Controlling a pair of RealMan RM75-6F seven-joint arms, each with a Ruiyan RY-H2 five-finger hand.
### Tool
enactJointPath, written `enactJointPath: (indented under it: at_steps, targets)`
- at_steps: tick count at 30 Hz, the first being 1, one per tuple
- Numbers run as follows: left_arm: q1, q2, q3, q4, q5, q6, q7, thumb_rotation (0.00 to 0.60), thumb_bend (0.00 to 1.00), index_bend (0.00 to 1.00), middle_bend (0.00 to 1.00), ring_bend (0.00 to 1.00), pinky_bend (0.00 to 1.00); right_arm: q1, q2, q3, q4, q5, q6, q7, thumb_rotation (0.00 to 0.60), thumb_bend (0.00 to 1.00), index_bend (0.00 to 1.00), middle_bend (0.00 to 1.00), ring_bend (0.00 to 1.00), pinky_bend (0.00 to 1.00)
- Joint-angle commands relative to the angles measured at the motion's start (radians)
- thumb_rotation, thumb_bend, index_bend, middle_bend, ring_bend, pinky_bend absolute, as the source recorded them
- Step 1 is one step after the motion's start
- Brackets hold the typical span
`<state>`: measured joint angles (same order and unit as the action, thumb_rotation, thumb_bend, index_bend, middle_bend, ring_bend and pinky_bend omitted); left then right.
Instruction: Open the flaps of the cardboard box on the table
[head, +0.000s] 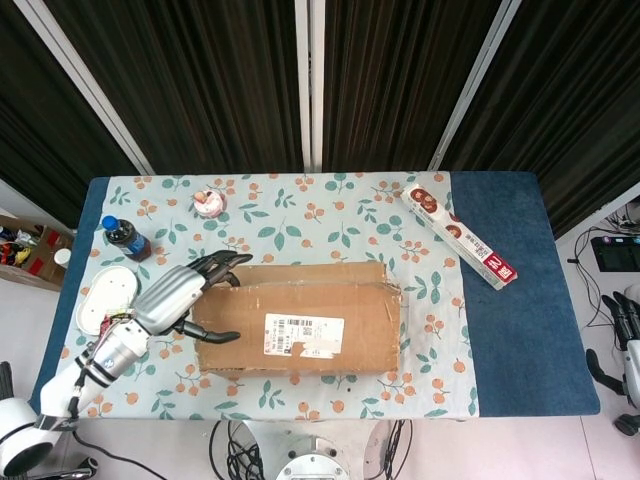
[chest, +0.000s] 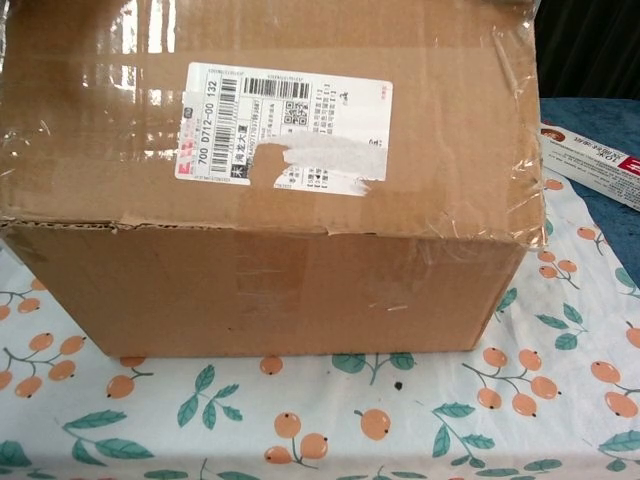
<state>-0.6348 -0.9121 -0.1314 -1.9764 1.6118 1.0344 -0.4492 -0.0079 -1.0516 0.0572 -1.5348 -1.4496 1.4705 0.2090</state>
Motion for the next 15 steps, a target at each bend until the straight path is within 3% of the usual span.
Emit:
enactJointPath:
  at_steps: [1, 15]
  targets:
    - [0.028, 0.048, 0.018, -0.049, 0.068, 0.057, -0.055, 0.214, 0.06, 0.05, 0.41, 0.09, 0.17, 0.002, -0.002, 0.000, 0.001, -0.002, -0.002, 0.003, 0.600, 0.34, 0.00, 0.00, 0.00, 0.00]
    - [0.079, 0.177, 0.182, -0.105, 0.379, 0.191, -0.347, 0.219, 0.04, 0.03, 0.42, 0.09, 0.17, 0.001, 0.001, -0.003, -0.001, -0.021, 0.010, 0.016, 0.600, 0.34, 0.00, 0.00, 0.00, 0.00]
